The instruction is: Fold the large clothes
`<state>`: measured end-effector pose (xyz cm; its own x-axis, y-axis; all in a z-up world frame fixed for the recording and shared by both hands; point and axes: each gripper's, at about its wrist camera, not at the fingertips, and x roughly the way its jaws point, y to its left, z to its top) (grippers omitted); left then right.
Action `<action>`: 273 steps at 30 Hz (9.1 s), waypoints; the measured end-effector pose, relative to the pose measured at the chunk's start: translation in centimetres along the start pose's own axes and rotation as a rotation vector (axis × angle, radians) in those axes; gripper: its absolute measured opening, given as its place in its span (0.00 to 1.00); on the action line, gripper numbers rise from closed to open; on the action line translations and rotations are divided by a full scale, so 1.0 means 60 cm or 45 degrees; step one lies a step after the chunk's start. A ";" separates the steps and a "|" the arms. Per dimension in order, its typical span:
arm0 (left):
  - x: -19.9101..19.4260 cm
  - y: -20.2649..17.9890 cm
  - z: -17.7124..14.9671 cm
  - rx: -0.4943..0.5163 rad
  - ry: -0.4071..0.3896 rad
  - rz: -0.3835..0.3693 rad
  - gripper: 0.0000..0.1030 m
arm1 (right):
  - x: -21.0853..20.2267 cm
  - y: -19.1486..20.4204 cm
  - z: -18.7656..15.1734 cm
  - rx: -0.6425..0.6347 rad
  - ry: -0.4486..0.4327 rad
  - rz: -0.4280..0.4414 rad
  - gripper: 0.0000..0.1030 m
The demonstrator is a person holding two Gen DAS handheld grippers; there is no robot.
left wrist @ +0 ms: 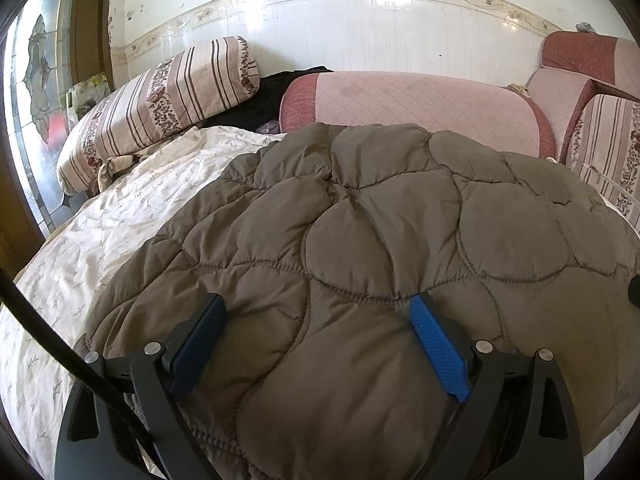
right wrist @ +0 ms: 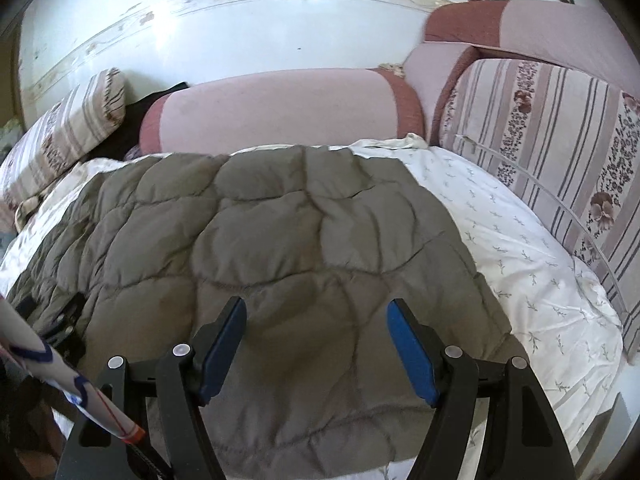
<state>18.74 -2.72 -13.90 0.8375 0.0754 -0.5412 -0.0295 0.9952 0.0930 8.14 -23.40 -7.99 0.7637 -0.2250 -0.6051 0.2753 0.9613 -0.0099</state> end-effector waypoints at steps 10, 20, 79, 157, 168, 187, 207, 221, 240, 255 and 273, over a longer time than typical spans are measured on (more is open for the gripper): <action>-0.047 0.071 0.006 -0.168 -0.006 0.007 0.90 | -0.030 -0.101 0.003 0.214 -0.031 -0.047 0.65; -0.001 0.120 -0.020 -0.230 0.208 0.155 0.91 | 0.024 -0.156 -0.026 0.315 0.216 -0.029 0.48; -0.125 0.023 -0.121 -0.086 0.159 -0.115 1.00 | -0.127 0.007 -0.149 0.006 -0.072 0.108 0.67; -0.232 0.032 -0.112 0.111 0.204 0.034 1.00 | -0.211 -0.007 -0.179 -0.053 -0.239 0.049 0.85; -0.261 0.021 -0.103 0.118 0.125 -0.001 1.00 | -0.285 0.026 -0.161 -0.080 -0.313 0.130 0.88; -0.263 0.018 -0.108 0.121 0.128 -0.015 1.00 | -0.276 0.030 -0.168 -0.074 -0.256 0.073 0.89; -0.259 0.014 -0.117 0.142 0.149 -0.030 1.00 | -0.249 0.029 -0.178 -0.077 -0.155 0.052 0.89; -0.258 0.010 -0.122 0.155 0.154 -0.035 1.00 | -0.242 0.029 -0.181 -0.072 -0.133 0.050 0.89; -0.257 0.011 -0.125 0.164 0.155 -0.040 1.00 | -0.236 0.028 -0.184 -0.064 -0.115 0.049 0.89; -0.323 -0.012 -0.107 0.233 0.060 -0.007 1.00 | -0.282 0.008 -0.179 -0.005 -0.203 0.095 0.89; -0.405 -0.036 -0.087 0.250 -0.036 -0.060 1.00 | -0.345 -0.032 -0.183 0.071 -0.309 0.145 0.90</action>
